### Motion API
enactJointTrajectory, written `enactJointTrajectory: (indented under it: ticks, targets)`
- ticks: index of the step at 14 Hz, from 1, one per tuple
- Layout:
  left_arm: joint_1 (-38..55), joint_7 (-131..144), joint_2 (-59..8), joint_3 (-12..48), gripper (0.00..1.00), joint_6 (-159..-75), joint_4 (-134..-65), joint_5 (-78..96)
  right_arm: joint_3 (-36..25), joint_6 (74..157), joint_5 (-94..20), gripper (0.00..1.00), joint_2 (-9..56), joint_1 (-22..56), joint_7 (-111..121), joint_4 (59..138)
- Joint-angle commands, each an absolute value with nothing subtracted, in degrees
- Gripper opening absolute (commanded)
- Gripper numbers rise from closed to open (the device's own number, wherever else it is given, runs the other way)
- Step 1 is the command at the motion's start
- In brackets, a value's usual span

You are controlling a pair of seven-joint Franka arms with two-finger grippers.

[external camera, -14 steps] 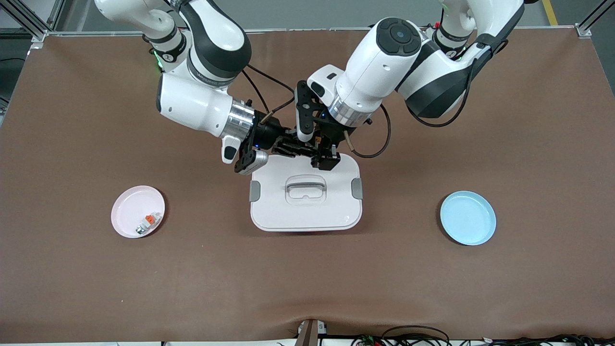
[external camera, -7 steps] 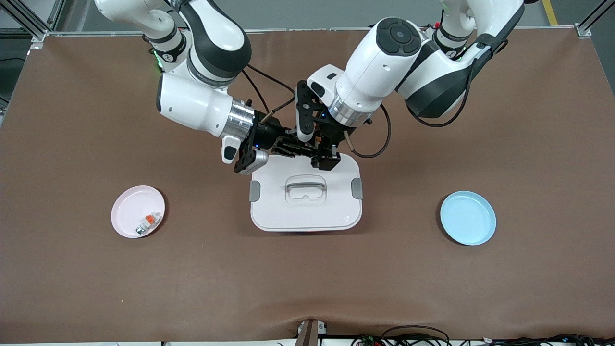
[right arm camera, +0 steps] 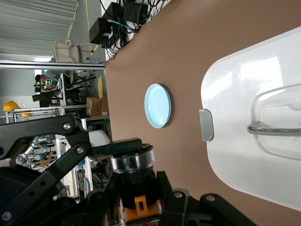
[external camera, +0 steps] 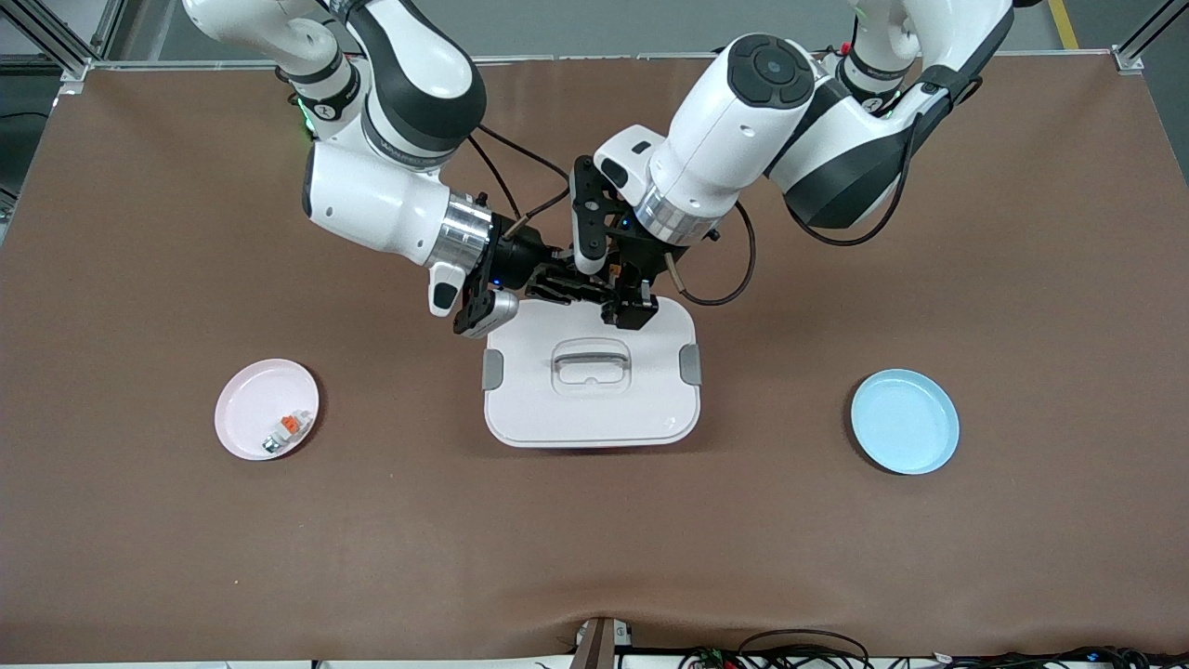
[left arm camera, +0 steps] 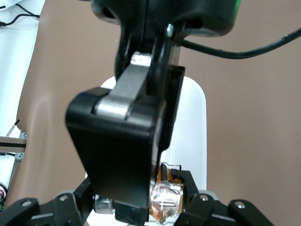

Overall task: Transfer orange switch to right arm and place
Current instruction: 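Close the right gripper on the switch's black end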

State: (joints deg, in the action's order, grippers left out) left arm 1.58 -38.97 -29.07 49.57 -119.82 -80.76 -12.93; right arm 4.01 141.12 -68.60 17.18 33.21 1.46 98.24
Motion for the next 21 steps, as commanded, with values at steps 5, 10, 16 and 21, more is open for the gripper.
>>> enactJointTrajectory:
  ticks: [5,10,16,21]
  targets:
    - [1.8,-38.3,-30.2,50.0,0.00,-120.1,-79.9,-12.9,3.7,141.6,-71.2,0.00,17.7,34.0,0.5,97.2]
    - [1.8,-38.3,-30.2,50.0,0.02,-120.1,-79.9,-12.9,3.7,141.6,-71.2,0.00,17.7,34.0,0.5,97.2]
    - [1.6,-36.1,-30.1,50.0,1.00,-120.1,-79.7,-12.5,3.7,141.6,-71.2,0.00,17.9,34.0,0.6,96.9]
    - [1.1,-36.1,-29.6,50.2,1.00,-119.4,-79.7,-12.3,3.7,141.7,-71.2,0.00,18.2,34.1,0.6,96.9]
